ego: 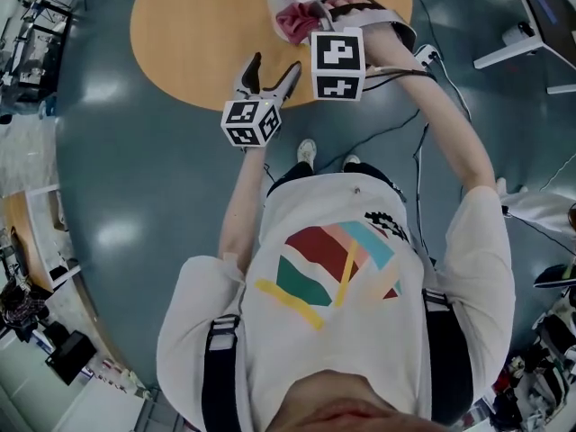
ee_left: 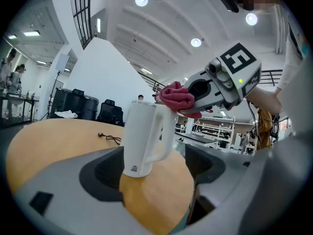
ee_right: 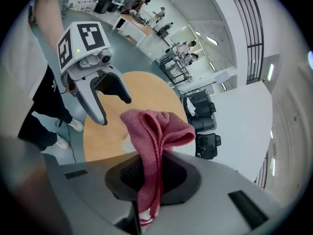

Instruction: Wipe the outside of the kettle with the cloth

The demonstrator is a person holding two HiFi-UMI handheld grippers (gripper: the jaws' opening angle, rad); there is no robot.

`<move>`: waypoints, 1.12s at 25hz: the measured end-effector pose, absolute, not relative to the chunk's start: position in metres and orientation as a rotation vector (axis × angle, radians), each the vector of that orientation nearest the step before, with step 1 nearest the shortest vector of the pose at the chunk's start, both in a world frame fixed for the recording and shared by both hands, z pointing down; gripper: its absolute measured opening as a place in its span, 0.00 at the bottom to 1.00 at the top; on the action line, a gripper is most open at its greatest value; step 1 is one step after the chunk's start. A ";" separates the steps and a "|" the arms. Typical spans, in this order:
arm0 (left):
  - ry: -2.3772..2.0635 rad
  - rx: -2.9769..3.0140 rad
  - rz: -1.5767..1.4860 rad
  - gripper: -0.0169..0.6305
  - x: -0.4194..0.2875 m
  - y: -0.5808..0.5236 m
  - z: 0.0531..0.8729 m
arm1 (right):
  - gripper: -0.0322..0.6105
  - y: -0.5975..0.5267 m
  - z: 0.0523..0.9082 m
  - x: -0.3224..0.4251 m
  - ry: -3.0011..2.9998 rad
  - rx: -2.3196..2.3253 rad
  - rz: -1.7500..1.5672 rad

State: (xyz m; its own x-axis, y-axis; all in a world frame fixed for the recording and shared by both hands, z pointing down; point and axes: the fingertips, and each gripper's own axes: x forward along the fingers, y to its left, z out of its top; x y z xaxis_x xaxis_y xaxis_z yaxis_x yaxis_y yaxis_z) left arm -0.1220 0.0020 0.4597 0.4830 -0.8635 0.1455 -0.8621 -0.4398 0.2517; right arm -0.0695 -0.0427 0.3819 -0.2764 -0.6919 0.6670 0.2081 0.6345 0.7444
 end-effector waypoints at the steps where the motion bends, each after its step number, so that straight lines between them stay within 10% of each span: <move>1: -1.465 2.441 -0.006 0.68 -0.123 0.004 0.461 | 0.12 -0.038 0.384 -0.069 -1.637 0.432 -0.915; 28: -1.517 2.393 0.025 0.68 -0.163 -0.007 0.526 | 0.12 -0.041 0.556 -0.082 -1.792 0.783 -0.824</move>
